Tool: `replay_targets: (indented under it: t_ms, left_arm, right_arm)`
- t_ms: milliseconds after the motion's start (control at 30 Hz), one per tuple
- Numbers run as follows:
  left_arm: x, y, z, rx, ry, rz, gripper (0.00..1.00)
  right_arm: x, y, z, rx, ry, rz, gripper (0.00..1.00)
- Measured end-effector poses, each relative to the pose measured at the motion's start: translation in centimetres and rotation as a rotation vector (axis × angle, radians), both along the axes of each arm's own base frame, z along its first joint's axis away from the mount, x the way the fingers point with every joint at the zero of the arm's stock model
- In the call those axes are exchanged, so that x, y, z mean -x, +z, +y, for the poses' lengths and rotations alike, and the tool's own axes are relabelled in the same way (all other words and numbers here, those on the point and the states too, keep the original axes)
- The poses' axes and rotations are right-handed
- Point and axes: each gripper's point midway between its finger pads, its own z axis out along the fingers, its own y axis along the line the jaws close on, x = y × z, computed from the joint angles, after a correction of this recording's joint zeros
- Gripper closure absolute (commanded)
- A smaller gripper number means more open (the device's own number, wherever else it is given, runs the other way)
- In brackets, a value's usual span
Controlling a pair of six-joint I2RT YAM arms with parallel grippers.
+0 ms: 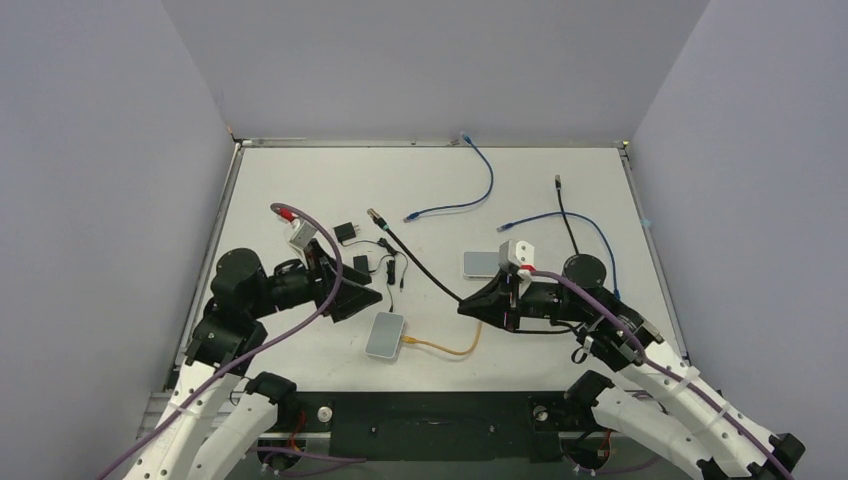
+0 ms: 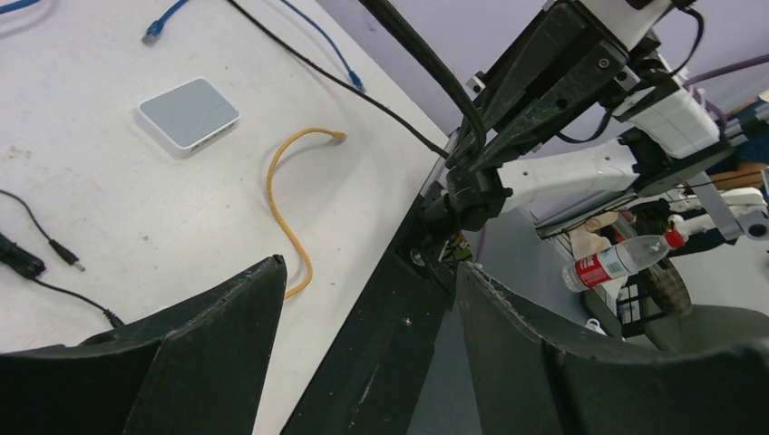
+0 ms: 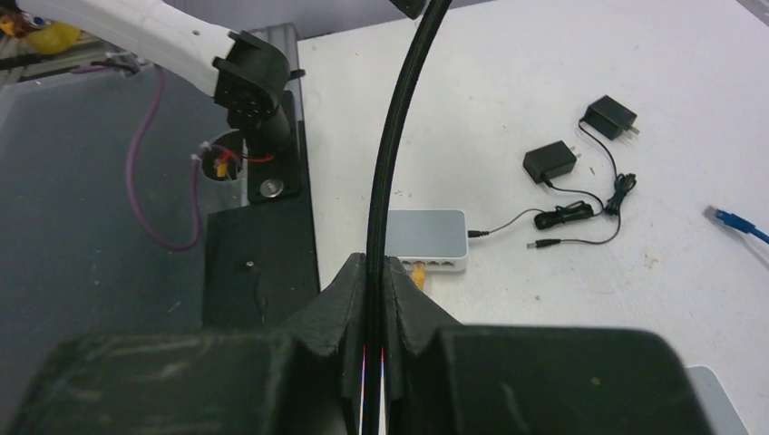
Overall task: Insert the plug into the switch port
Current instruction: Pick up the connector from the center of the board.
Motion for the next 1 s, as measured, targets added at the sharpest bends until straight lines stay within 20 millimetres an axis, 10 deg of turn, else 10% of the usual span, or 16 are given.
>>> replay_targets:
  t_ms: [467,1000]
  left_arm:
    - [5.7,7.9,0.2,0.151,-0.167,-0.193,0.25]
    - [10.3,11.5,1.0,0.232,-0.275,-0.247,0.24]
  right_arm:
    - [6.0,2.6,-1.5,-0.089,0.216,0.01,1.0]
    - [11.3,4.0,-3.6,-0.088,0.428,-0.01,1.0]
